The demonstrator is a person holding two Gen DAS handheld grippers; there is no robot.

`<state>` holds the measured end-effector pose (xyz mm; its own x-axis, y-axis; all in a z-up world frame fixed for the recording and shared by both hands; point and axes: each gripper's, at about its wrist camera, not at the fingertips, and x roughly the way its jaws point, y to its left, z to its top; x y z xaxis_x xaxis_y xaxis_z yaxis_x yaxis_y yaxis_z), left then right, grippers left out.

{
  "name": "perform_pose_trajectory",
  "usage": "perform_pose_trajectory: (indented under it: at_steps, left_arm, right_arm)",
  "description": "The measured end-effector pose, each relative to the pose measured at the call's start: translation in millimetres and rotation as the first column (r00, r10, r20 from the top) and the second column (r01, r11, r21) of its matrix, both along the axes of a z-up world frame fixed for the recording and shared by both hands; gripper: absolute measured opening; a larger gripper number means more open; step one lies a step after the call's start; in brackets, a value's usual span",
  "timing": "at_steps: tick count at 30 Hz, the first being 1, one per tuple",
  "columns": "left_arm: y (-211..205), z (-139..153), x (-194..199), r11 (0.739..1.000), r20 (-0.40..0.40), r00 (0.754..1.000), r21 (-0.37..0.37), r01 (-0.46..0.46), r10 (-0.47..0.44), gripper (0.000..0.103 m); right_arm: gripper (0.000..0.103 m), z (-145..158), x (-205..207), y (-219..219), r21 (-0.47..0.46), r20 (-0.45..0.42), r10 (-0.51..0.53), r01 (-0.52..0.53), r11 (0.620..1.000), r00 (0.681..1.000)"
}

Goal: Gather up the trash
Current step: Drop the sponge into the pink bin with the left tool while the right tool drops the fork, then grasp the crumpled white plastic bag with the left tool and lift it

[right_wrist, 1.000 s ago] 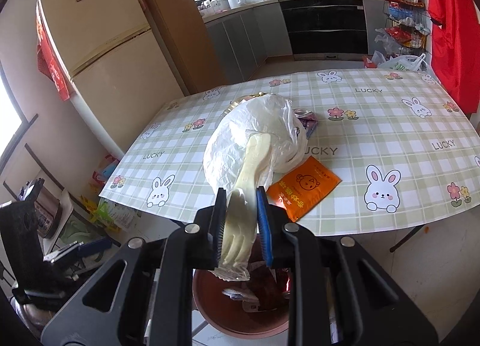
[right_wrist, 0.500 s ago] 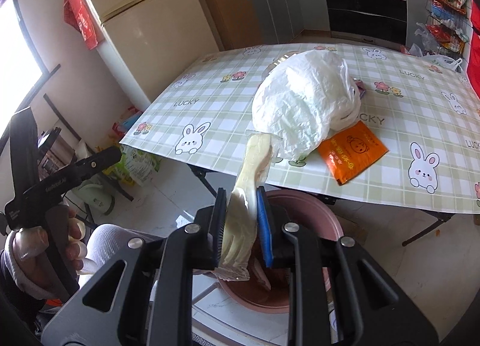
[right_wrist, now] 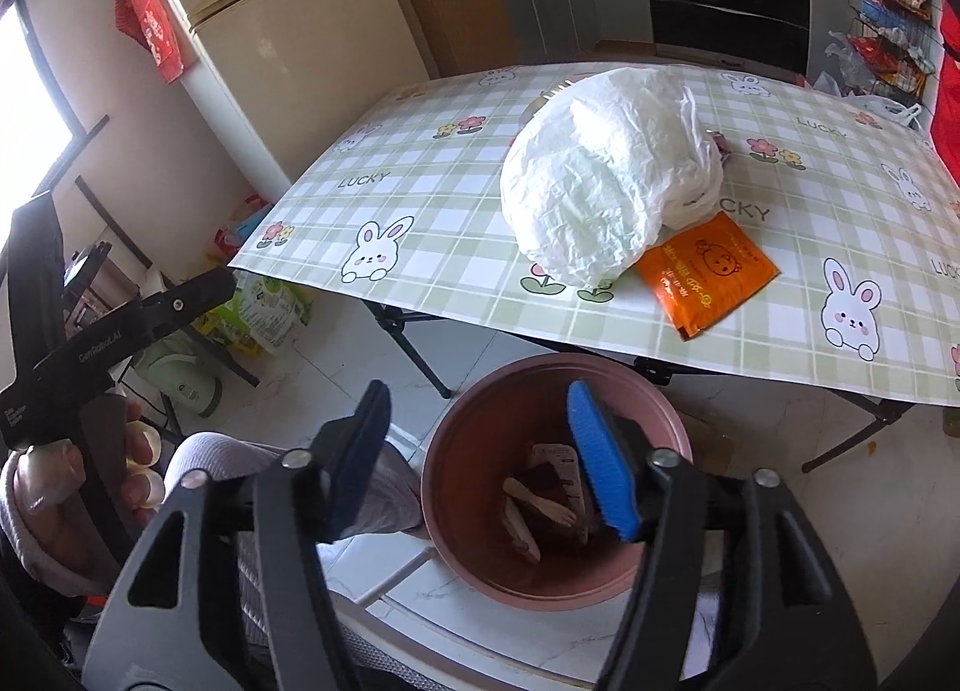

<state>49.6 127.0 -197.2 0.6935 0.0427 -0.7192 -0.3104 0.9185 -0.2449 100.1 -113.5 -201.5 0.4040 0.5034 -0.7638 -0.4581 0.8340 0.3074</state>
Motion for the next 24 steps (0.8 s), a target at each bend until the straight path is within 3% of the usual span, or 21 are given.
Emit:
perform_pose_trajectory:
  at_steps: [2,5,16,24]
  left_arm:
    - [-0.6,-0.1,0.1,1.0,-0.001,1.0,0.002,0.0,0.0,0.097]
    - [-1.8,-0.6,0.5,1.0,-0.002,1.0,0.008,0.006,-0.006,0.097]
    - [-16.3,-3.0,10.0,0.995,-0.014,0.997,0.051,0.082,-0.081,0.097]
    - [-38.0,-15.2,49.3,0.983,-0.048,0.985,-0.084,0.162,-0.166,0.097]
  right_arm:
    - [0.093,0.7,1.9,-4.6,-0.013,0.014,-0.036,0.036,0.999,0.999]
    - [0.097,1.5,7.1,-12.1,-0.049,0.034,-0.096,0.097,0.994,0.995]
    - [0.097,0.6,28.4,-49.5,-0.063,0.066,-0.224,0.228,0.972,0.972]
    - [0.097,-9.8,42.1,-72.6,-0.12,0.135,-0.308,0.324,0.938,0.942]
